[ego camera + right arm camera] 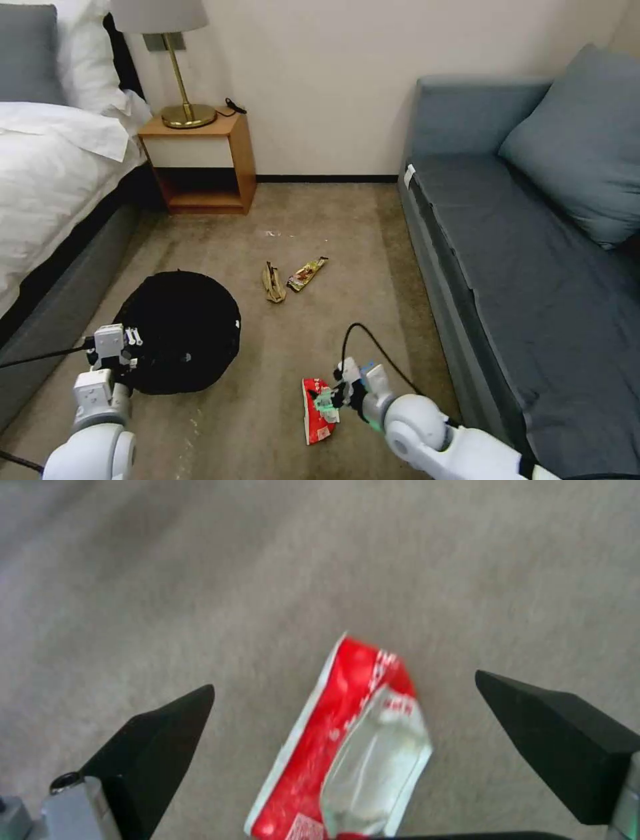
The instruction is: Pick up the trash bin, then pick up the garbage on the floor and place it into the trash bin.
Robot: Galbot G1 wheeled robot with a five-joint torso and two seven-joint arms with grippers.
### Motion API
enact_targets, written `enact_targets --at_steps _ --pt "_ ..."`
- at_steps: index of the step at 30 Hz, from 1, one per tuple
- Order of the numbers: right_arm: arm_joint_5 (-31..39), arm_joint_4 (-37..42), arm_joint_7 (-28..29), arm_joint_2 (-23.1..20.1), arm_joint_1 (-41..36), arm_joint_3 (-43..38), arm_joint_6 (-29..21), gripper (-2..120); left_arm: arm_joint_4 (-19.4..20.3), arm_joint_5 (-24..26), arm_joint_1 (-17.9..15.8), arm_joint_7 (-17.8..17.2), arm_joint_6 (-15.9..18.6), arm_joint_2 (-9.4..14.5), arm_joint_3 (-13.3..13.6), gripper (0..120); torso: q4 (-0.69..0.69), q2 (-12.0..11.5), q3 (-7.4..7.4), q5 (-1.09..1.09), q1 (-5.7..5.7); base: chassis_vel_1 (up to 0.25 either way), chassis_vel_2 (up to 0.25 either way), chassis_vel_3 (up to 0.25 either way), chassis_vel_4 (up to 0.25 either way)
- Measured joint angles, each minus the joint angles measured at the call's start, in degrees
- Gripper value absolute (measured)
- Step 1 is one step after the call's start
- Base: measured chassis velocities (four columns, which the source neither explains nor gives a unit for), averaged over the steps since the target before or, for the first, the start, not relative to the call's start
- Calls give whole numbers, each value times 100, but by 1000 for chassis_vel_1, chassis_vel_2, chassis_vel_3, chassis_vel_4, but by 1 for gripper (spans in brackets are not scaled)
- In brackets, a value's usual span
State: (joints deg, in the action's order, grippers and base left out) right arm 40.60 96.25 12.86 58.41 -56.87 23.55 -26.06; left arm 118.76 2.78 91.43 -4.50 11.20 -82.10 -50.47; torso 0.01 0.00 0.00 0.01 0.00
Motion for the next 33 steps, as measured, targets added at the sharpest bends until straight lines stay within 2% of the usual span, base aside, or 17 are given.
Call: enact_targets --at_steps 15,18,20,21,23,25,27,28,30,32,33 --pt "-593 -795 120 471 -65 88 -65 100 152 -162 82 7 -14 -247 21 7 -1 0 0 -1 0 0 0 0 0" --pt "-752 -951 259 583 -47 75 -188 95 146 -182 85 7 -23 -268 30 7 -2 0 0 -1 1 0 0 0 0" --pt "-867 -1022 322 616 -30 83 -261 85 137 -192 89 7 -25 -269 30 7 -1 0 0 -1 0 0 0 0 0" --pt "-867 -1022 322 616 -30 83 -261 85 137 -192 89 7 -25 -269 30 7 -1 0 0 -1 0 0 0 0 0" --pt "-896 -1015 320 603 -30 105 -270 73 134 -192 73 7 -24 -257 24 7 -1 0 0 -1 0 0 0 0 0" --pt "-898 -1003 314 594 -32 106 -266 70 133 -192 63 7 -25 -255 22 7 -1 0 0 -1 0 0 0 0 0" --pt "-901 -1000 297 597 -34 100 -232 60 115 -191 48 7 -24 -255 24 7 -1 0 0 0 0 0 0 0 0" --pt "-901 -1000 297 597 -34 100 -232 60 115 -191 48 7 -24 -255 24 7 -1 0 0 0 0 0 0 0 0" --pt "-979 -1048 288 625 -44 81 -126 48 69 -191 41 8 -25 -260 34 7 -1 0 0 -1 0 0 0 0 0" --pt "-1022 -1078 285 638 -50 79 -86 44 53 -191 37 8 -25 -260 38 7 -1 0 0 -1 1 0 0 0 0" --pt "-1057 -1108 279 656 -64 73 -55 39 41 -191 29 8 -25 -260 44 7 -1 0 0 -1 0 0 0 0 0"
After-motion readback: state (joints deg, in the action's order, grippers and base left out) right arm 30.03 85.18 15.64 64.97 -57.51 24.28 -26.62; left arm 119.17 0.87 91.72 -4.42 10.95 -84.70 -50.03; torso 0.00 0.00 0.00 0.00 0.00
